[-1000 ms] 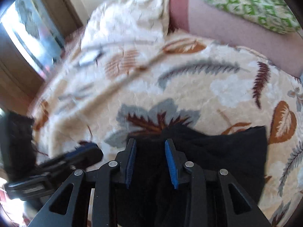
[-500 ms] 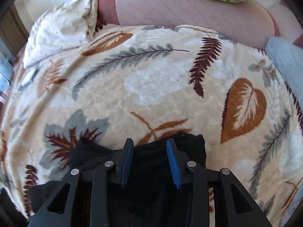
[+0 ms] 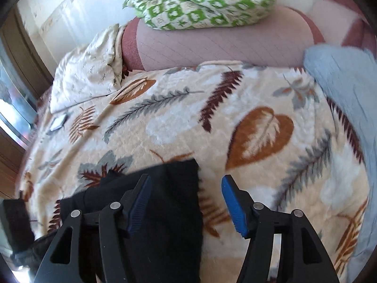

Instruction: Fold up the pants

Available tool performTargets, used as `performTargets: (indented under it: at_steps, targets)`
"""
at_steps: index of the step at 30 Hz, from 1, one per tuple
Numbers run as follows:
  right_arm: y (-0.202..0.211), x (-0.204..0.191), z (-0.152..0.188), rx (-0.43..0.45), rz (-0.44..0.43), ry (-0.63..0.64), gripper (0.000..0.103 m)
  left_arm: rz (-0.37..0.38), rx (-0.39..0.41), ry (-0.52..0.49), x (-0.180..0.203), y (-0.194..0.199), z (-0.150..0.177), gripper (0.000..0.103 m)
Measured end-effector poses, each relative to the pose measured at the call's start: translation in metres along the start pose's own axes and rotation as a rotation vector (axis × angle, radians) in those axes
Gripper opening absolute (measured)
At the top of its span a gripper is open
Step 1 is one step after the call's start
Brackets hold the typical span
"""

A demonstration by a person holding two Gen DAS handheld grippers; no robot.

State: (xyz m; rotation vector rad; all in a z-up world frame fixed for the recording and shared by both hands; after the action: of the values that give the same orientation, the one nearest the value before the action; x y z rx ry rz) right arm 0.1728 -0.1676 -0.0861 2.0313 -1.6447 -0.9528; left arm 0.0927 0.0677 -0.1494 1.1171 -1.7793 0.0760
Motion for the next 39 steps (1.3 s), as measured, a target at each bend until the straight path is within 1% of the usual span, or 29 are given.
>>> performTargets:
  at_steps: [2,6,8,9,10,11,13,15,16,20,21,22,23,24,25,26,27,29,30,31,33,35,39]
  targets:
    - [0.003,0.012,0.015,-0.013,-0.041,-0.07,0.069,0.007,-0.011,0.027,-0.001,-0.004,0.003,0.066]
    - [-0.003,0.029,0.043,-0.033,-0.114,-0.21,0.072,-0.013,-0.047,0.059,-0.003,-0.014,0.01,0.068]
    - [-0.008,0.029,0.052,-0.042,-0.15,-0.24,0.072,-0.025,-0.045,0.047,-0.002,-0.015,0.012,0.072]
    - [-0.011,0.027,0.056,-0.048,-0.17,-0.248,0.073,-0.031,-0.042,0.026,0.001,-0.017,0.013,0.075]
    - [-0.014,0.025,0.059,-0.054,-0.187,-0.252,0.073,-0.034,-0.041,0.016,0.004,-0.02,0.013,0.081]
    - [-0.017,0.022,0.061,-0.06,-0.2,-0.255,0.075,-0.035,-0.035,0.007,0.008,-0.022,0.013,0.084]
    - [-0.024,0.017,0.066,-0.072,-0.224,-0.259,0.077,-0.044,-0.035,-0.015,0.013,-0.027,0.014,0.095]
    - [-0.031,0.01,0.068,-0.077,-0.256,-0.273,0.079,-0.061,-0.044,-0.056,0.021,-0.035,0.015,0.101]
    - [-0.035,0.008,0.069,-0.084,-0.271,-0.289,0.08,-0.075,-0.048,-0.081,0.024,-0.038,0.016,0.102]
    - [-0.052,-0.001,0.076,-0.111,-0.316,-0.35,0.09,-0.141,-0.055,-0.194,0.032,-0.052,0.022,0.102]
    - [-0.054,-0.005,0.077,-0.113,-0.332,-0.353,0.09,-0.152,-0.053,-0.21,0.032,-0.052,0.023,0.102]
    - [-0.054,-0.01,0.077,-0.12,-0.35,-0.352,0.09,-0.164,-0.048,-0.223,0.032,-0.05,0.023,0.097]
    - [-0.052,-0.018,0.077,-0.133,-0.386,-0.361,0.079,-0.183,-0.044,-0.237,0.031,-0.048,0.023,0.093]
    - [-0.048,-0.025,0.077,-0.151,-0.41,-0.37,0.066,-0.201,-0.041,-0.248,0.03,-0.046,0.023,0.086]
    - [-0.043,-0.03,0.075,-0.147,-0.408,-0.352,0.061,-0.207,-0.039,-0.248,0.028,-0.043,0.022,0.079]
    - [-0.038,-0.033,0.072,-0.141,-0.413,-0.334,0.043,-0.209,-0.04,-0.241,0.028,-0.042,0.02,0.076]
    - [-0.031,-0.038,0.067,-0.134,-0.43,-0.333,0.036,-0.204,-0.039,-0.225,0.027,-0.04,0.018,0.072]
    - [-0.021,-0.044,0.055,-0.108,-0.453,-0.342,0.032,-0.186,-0.036,-0.192,0.028,-0.038,0.009,0.069]
    - [-0.016,-0.048,0.048,-0.089,-0.458,-0.335,0.031,-0.179,-0.034,-0.19,0.032,-0.04,0.006,0.065]
    - [-0.013,-0.049,0.042,-0.073,-0.459,-0.327,0.031,-0.18,-0.035,-0.197,0.036,-0.043,0.001,0.063]
    - [-0.012,-0.054,0.03,-0.054,-0.463,-0.319,0.031,-0.197,-0.026,-0.231,0.047,-0.05,-0.01,0.063]
    - [-0.013,-0.051,0.02,-0.037,-0.461,-0.33,0.031,-0.204,-0.016,-0.26,0.057,-0.058,-0.022,0.062]
    - [-0.018,-0.033,-0.001,0.008,-0.453,-0.38,0.03,-0.208,-0.021,-0.275,0.066,-0.085,-0.041,0.062]
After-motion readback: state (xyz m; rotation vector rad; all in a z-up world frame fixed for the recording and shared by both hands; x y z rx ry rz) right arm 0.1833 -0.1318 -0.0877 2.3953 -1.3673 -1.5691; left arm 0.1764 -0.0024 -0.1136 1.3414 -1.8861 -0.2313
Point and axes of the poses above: each gripper's, at about its wrist camera, not at the fingertips, and y roughly against the way its jaws point, x to its right, z to its underside, the point moved 9 cm from there along -y, roughly the way its jaws point, and after that the axes turned 14 degrees about x, right-handed, at the moved point
